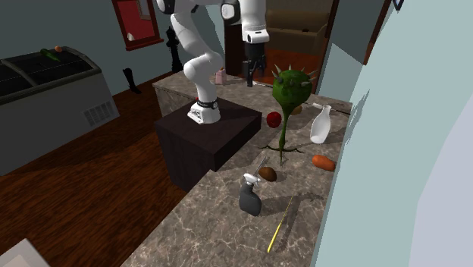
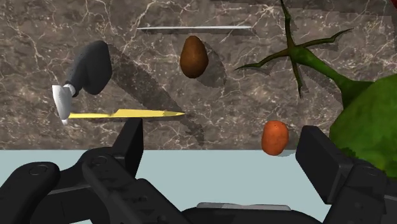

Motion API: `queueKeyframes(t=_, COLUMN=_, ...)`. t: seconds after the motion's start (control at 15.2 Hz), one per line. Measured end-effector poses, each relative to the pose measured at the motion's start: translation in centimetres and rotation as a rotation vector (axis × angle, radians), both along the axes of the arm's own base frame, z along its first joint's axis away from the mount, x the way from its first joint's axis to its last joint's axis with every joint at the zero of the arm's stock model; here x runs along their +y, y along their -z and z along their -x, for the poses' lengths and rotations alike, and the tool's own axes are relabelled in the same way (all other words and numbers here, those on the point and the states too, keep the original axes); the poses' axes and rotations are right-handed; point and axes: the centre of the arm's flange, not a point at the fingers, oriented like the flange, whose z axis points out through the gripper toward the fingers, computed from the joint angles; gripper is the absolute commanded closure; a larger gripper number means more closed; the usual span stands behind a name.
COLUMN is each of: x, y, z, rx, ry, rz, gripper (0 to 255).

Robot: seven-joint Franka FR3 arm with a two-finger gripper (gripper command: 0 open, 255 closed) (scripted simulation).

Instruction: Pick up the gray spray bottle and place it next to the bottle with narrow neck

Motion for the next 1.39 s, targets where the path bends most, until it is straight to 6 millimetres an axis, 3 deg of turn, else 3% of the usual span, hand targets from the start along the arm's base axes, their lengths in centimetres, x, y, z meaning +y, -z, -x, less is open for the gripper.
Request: queueKeyframes(t=1.39, x=-18.3, y=18.8, z=-9.3, rx=-0.02, ry=0.024, rz=-0.007, gripper=0)
